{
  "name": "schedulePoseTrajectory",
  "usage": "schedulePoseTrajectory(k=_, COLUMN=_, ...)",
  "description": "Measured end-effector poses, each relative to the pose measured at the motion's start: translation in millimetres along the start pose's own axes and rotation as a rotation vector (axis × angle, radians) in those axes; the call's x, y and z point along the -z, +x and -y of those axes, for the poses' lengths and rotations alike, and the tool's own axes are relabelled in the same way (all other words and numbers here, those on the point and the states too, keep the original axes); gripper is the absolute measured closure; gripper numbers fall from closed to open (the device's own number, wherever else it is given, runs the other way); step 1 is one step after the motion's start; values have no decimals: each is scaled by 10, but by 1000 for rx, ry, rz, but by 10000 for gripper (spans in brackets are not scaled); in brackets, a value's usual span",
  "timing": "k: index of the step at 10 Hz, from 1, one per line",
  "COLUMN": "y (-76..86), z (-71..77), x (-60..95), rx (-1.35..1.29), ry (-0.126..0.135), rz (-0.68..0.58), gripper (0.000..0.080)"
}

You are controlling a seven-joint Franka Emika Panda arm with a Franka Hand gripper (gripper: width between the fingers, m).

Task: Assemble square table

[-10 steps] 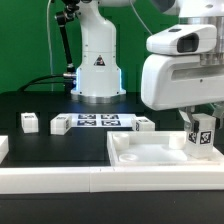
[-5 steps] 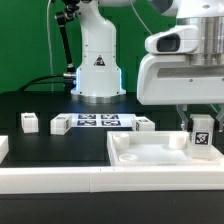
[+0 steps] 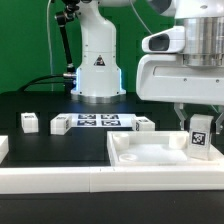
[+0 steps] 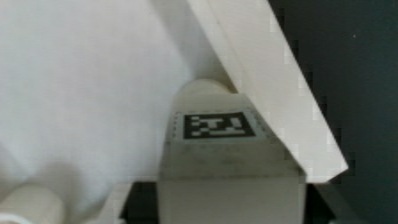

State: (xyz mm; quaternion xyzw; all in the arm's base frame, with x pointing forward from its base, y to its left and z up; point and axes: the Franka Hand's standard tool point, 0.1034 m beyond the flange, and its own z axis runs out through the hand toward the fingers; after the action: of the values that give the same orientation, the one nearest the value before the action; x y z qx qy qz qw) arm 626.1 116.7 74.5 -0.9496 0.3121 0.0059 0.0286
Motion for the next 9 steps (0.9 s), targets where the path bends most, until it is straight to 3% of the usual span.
schedulePoseTrajectory(k=4, y=8, z=-13, x=-3, rx=-371, ry=4, rz=5, gripper=508)
schedulePoseTrajectory(k=8, y=4, z=-14, x=-6, rx=-574, ry=13, rz=28, gripper=508)
schedulePoseTrajectory(k=9, y=1, z=-11, x=-9, rx=-557, ry=13, rz=28, gripper=424)
